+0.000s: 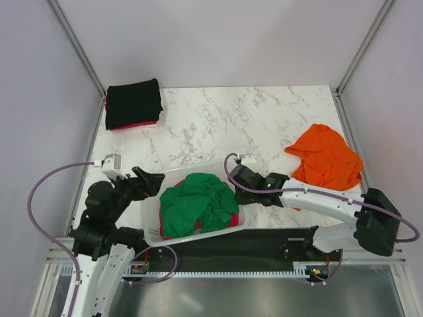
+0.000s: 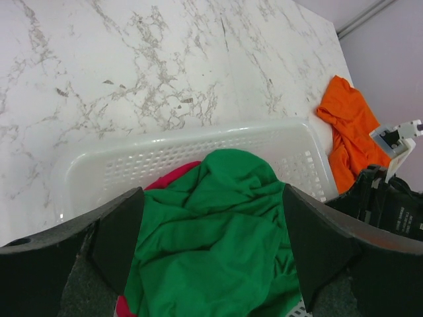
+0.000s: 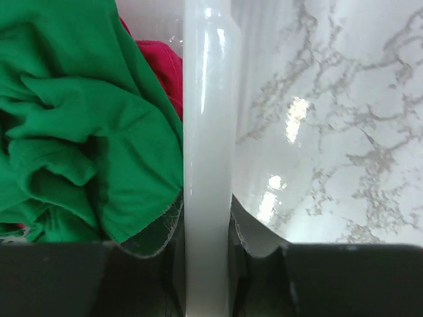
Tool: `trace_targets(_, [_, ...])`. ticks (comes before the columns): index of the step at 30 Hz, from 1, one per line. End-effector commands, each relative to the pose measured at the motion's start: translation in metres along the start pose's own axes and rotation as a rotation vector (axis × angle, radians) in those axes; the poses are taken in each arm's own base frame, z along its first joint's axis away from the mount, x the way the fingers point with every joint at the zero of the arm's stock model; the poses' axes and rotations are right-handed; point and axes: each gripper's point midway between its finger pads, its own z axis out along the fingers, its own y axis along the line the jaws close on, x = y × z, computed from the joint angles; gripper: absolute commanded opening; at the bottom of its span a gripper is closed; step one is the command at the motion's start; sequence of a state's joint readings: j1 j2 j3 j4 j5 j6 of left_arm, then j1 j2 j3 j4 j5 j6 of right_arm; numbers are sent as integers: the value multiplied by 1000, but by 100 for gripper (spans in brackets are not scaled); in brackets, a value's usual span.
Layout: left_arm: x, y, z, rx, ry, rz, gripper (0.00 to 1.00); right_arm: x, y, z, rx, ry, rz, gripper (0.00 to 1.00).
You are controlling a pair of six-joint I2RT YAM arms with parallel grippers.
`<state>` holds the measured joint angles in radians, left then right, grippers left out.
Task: Fold and stack the t-shirts
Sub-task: Flatten the tshirt out
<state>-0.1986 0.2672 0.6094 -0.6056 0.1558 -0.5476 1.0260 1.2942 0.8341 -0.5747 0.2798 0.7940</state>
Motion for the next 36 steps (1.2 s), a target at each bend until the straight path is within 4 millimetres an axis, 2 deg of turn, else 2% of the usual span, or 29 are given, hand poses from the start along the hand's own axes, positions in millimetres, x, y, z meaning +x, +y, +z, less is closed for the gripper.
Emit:
trace_targets(1, [-33,-8,-27,-33,-93,51,93,-27,49,-2,-126,-15,-14,0])
trace_targets(2, [-40,-3,-34,-76,-118,46,93,-31,53,0,-113,-14,-17,0])
trace_targets(3, [-55,-12,-48,-68,-161,49,95,-43,64,6,-102,-20,-14,0])
trace_targets(5, [-62,-16,-64,-66,-189,55,96,-62,64,14,-35,-54,-19,0])
trace_targets(6, [-71,-23,-74,-50,-220,62,96,-70,72,21,-21,-50,-23,0])
trace_targets(9, [-72,-28,-93,-42,-230,66,96,-93,84,38,-9,-48,-1,0])
trace_targets(12, [-68,-27,-107,-45,-229,54,96,-119,81,51,36,-72,14,0])
trace_targets(15, [-66,-26,-120,-52,-249,38,96,-143,68,59,56,-84,43,0])
trace_targets(17, [-63,-25,-125,-49,-250,36,96,-151,60,63,58,-78,44,0])
trace_targets(22, [-64,-27,-133,-48,-257,35,96,-173,53,54,90,-112,-18,0])
trace_targets(24, [-65,-29,-134,-42,-258,31,96,-175,42,52,135,-110,-39,0])
trace_targets(25, [-66,-30,-135,-39,-259,31,96,-183,23,53,177,-115,-18,0])
trace_targets(28, [-66,-31,-138,-36,-258,32,96,-192,-9,52,185,-112,29,0])
trace_targets(34, [-62,-31,-138,-34,-250,12,96,-201,-27,50,191,-98,16,0])
trace_targets(36, [-61,-30,-136,-35,-246,2,96,-197,-15,52,127,-75,14,0])
